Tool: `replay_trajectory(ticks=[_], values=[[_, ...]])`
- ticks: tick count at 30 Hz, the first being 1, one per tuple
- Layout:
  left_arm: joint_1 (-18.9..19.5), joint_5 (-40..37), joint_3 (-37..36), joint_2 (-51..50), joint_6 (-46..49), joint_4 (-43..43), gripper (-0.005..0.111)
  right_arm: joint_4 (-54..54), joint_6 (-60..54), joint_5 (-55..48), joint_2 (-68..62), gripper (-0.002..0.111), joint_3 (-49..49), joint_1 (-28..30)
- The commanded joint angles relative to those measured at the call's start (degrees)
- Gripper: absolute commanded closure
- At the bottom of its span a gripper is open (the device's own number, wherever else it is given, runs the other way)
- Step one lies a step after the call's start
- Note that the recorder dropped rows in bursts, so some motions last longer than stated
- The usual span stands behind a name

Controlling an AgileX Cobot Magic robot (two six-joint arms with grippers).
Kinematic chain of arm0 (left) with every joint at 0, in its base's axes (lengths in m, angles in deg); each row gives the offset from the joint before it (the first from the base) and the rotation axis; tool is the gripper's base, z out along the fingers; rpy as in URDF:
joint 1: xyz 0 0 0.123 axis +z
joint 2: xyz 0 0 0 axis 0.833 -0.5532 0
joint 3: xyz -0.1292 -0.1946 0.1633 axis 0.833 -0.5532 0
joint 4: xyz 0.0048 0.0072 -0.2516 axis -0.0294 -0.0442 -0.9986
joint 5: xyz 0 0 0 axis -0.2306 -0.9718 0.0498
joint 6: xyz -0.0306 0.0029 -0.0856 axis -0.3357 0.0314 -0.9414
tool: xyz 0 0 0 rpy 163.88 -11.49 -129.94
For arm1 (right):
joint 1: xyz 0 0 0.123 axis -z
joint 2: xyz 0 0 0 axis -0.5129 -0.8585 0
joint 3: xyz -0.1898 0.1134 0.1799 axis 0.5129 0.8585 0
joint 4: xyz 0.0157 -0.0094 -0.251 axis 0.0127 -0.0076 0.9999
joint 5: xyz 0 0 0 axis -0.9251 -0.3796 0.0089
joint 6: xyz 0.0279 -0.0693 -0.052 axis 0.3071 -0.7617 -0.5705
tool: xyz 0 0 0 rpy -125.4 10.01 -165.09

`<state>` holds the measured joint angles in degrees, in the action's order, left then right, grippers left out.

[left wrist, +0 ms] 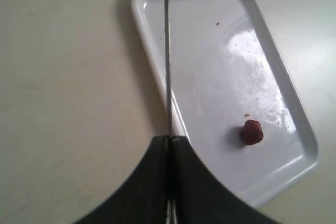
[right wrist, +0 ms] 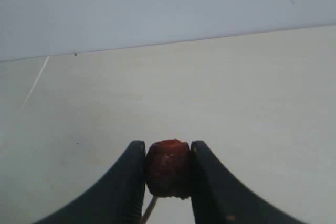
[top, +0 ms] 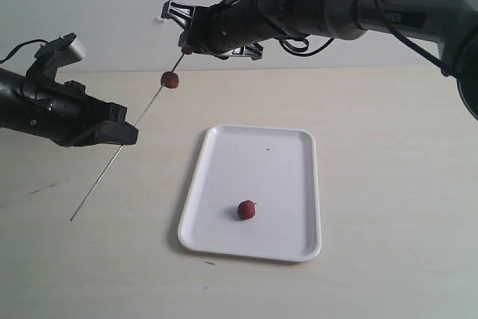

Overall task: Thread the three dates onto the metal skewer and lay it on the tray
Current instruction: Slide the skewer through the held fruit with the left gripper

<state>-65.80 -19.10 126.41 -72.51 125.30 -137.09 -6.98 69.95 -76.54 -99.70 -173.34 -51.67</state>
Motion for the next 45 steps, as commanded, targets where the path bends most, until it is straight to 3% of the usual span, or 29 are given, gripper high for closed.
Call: replay_trajectory(ticks=[1,24,45], values=[[0.13,-0.26,-0.26,-0.08,1.29,-1.43,0.107,-0.21,-0.11,0.62,0.31,0.08,-0.22,0.13],[0.13,-3.57,-0.26,-0.08,6.13,-5.97,0.107,-1.07,-0.21,0.94,0.31,0.08,-0.22,0.13],[0.13,1.28,-0.87,-0.08,3.96,-5.15,0.107,-1.17,-0.6,1.13,0.31,0.08,-0.22,0.13]])
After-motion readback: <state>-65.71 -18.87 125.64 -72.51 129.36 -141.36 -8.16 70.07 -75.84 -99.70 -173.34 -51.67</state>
